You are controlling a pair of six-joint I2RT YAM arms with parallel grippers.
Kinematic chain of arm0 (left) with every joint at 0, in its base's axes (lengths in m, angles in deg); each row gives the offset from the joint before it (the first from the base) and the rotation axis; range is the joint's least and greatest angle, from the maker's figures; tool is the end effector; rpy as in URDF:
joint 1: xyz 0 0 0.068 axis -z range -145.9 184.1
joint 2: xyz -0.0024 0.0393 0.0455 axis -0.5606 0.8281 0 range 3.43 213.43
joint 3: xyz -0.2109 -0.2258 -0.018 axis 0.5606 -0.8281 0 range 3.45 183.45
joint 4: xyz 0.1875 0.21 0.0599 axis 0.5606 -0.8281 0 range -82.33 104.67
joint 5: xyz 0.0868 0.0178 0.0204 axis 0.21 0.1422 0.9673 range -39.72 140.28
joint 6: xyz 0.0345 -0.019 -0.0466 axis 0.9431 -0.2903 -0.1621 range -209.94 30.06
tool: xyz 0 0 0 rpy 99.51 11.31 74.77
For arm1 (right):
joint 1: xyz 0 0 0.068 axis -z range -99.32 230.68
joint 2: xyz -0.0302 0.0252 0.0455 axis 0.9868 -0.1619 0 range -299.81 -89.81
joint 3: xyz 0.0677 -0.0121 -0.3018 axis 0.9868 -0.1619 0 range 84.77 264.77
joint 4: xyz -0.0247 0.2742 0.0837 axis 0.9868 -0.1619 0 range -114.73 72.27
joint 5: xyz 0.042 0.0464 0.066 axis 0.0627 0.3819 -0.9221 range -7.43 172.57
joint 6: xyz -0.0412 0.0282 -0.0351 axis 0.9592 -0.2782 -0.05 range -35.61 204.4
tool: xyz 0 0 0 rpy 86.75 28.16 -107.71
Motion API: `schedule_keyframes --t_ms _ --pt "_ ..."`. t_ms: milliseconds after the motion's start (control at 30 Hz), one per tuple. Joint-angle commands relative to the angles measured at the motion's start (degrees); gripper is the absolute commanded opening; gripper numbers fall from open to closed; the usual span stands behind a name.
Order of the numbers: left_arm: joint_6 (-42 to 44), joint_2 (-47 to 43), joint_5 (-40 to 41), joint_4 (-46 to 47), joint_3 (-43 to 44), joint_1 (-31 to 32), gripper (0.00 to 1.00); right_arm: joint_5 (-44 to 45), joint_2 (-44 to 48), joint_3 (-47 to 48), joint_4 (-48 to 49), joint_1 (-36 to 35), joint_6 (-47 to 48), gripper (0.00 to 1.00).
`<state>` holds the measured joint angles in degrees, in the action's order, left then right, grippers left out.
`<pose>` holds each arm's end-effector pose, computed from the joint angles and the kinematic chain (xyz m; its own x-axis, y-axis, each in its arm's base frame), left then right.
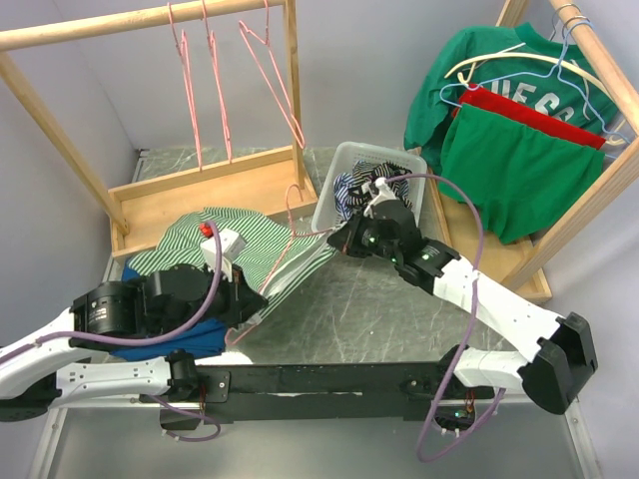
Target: Remove the tank top from the hanger
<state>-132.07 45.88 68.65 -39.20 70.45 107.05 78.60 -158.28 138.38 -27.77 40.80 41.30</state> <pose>0.0498 -0.1134 0.4277 -0.6611 -0.0157 -0.7502 0.5167 0.7154 -0.4704 0.2257 0.1926 0.3318 -0.7059 0.2983 -0.6424 -0.2815 0.7141 0.6410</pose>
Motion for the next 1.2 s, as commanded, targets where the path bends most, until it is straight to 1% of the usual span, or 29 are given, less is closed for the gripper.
schedule_keyframes --t_ms 0,133,233,400,533,800,900,1000,1167 --pt "2.8 0.0 -5.8 1.8 3.9 0.4 0.01 2.9 4.8 1.0 -1.9 0.0 1.3 0.0" --pt "3.7 -1.3 -7.6 2.0 4.6 0.5 0.01 3.9 9.7 -0.5 -4.7 0.1 1.1 0.0" --pt "4.7 -1.7 -10.0 1.6 5.1 0.5 0.01 6.4 13.4 -1.7 -6.6 0.1 0.6 0.0" --pt "5.1 -2.3 -10.8 1.0 4.9 0.5 0.01 10.4 17.7 -3.2 -9.4 0.2 0.3 0.0" --pt "5.9 -4.0 -11.4 3.3 4.9 0.4 0.01 11.9 17.3 -2.7 -12.0 0.5 0.7 0.0" --pt "5.5 -4.9 -11.1 0.1 6.6 0.5 0.01 14.9 16.0 -1.6 -13.3 2.9 0.6 0.0" --pt "4.6 -5.3 -9.5 -2.0 6.7 0.5 0.01 15.7 16.3 -0.7 -14.1 5.1 0.7 0.0" --pt "4.2 -5.5 -9.4 -2.4 6.3 0.5 0.01 15.7 17.3 -0.5 -14.0 7.5 0.8 0.0" --pt "4.1 -5.1 -9.8 -2.0 5.4 0.5 0.01 17.3 17.1 -0.1 -17.0 11.5 0.9 0.0"
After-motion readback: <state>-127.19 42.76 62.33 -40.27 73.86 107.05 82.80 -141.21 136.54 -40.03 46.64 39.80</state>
